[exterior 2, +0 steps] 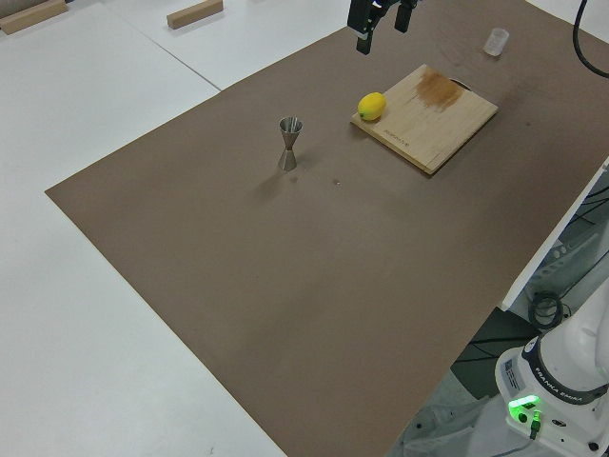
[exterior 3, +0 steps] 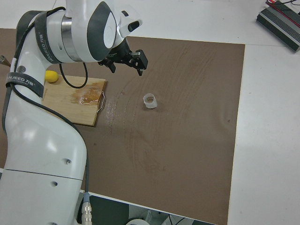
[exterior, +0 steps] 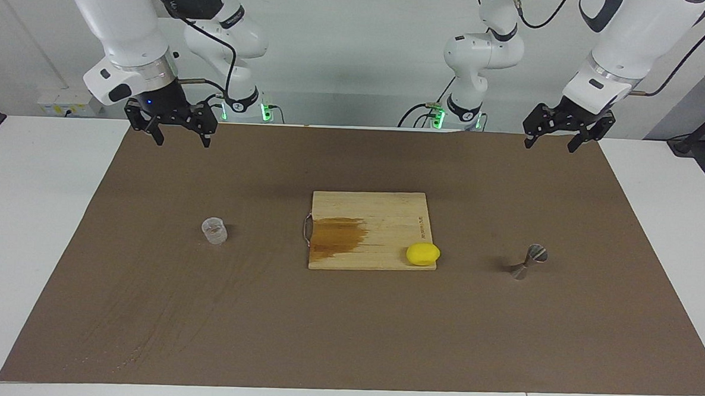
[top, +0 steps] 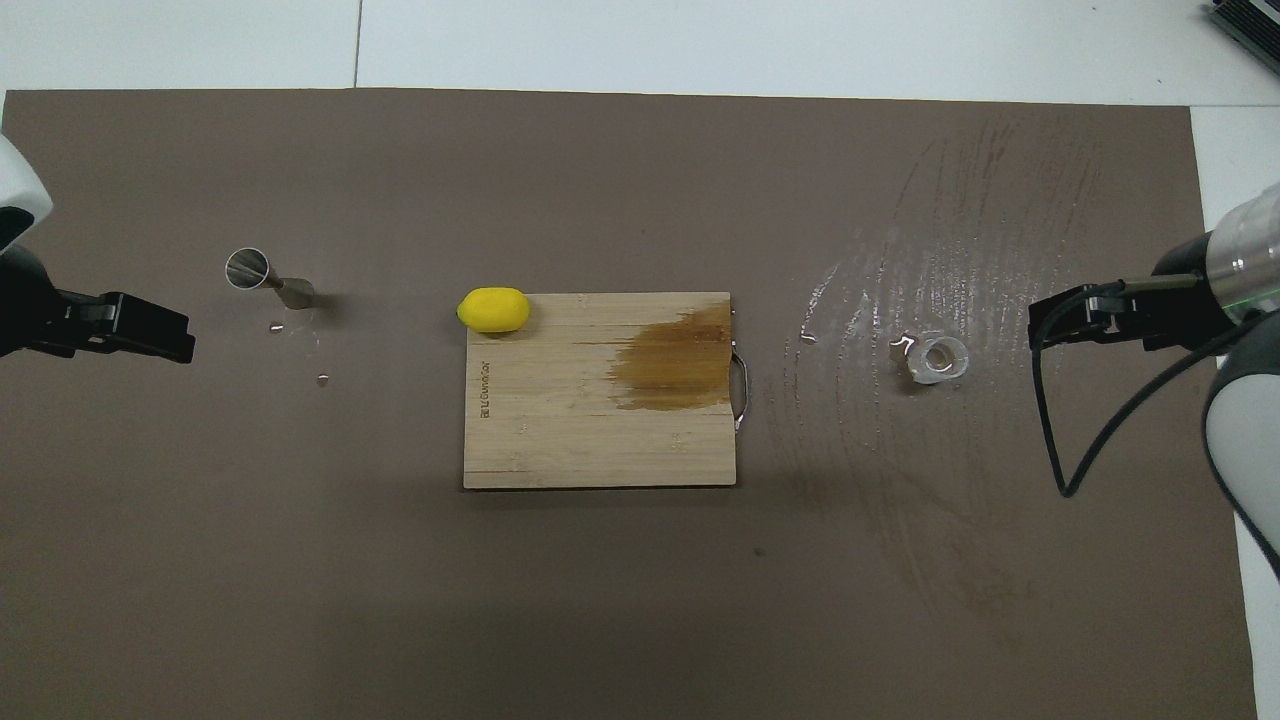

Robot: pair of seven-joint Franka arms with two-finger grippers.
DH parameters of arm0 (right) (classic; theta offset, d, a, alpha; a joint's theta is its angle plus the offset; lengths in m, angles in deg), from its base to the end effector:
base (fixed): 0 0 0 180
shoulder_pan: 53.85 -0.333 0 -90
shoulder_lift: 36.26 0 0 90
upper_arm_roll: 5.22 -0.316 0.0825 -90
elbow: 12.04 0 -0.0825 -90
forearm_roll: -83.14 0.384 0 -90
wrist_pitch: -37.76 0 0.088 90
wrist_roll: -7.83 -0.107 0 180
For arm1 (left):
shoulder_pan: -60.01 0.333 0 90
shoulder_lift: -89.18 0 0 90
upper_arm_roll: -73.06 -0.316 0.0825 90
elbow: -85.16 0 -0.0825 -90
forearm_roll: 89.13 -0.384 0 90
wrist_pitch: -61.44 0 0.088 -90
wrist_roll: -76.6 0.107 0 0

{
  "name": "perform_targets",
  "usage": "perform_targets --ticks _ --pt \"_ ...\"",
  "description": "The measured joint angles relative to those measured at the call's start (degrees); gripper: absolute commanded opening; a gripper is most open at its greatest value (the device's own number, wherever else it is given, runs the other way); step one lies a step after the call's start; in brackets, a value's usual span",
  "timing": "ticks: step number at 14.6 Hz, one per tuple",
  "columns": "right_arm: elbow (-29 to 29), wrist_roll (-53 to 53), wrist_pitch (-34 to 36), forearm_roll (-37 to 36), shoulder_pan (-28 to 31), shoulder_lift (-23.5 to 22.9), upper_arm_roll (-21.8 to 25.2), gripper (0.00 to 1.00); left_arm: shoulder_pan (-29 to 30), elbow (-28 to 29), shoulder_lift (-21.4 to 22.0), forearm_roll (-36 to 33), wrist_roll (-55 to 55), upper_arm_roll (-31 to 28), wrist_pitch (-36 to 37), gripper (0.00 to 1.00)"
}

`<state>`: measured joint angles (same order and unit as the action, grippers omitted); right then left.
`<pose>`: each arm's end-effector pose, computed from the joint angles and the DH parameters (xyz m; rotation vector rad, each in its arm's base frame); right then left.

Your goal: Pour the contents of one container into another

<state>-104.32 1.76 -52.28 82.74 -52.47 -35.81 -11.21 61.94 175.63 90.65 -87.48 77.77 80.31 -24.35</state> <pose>0.5493 0.0438 0.6101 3.1303 -0.0397 -0.0476 0.5361 -0.0541 0.6284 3.1117 -0.1783 -0.0890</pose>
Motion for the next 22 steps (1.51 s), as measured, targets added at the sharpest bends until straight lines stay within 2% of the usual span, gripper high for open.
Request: perform_targets --ticks 7,11,15,17,19,22 --pt "0.00 0.00 0.00 0.00 0.00 0.00 0.00 0.99 3.98 1.96 -1.15 -1.13 -0.56 -0.53 -3.37 1.00" --pt "0.00 0.00 0.00 0.00 0.00 0.00 0.00 0.99 3.40 1.86 -5.47 -1.13 -2.98 0.14 -5.96 1.00" --pt "0.00 0.00 0.00 0.00 0.00 0.00 0.00 0.99 1.57 0.84 -9.87 -0.36 -11.67 0.18 -9.49 1.00" --pt "0.00 0.00 0.00 0.00 0.00 0.00 0.00 0.99 1.68 1.11 -10.96 5.61 -19.08 -2.50 -10.16 1.00" --pt "0.00 0.00 0.00 0.00 0.00 0.00 0.00 0.99 1.98 3.19 -11.37 15.98 -29.52 -6.71 -11.79 1.00" --pt "0.00 0.00 0.00 0.00 0.00 0.00 0.00 1.00 2.33 12.38 -9.86 33.72 -45.94 -11.89 -21.78 1.00"
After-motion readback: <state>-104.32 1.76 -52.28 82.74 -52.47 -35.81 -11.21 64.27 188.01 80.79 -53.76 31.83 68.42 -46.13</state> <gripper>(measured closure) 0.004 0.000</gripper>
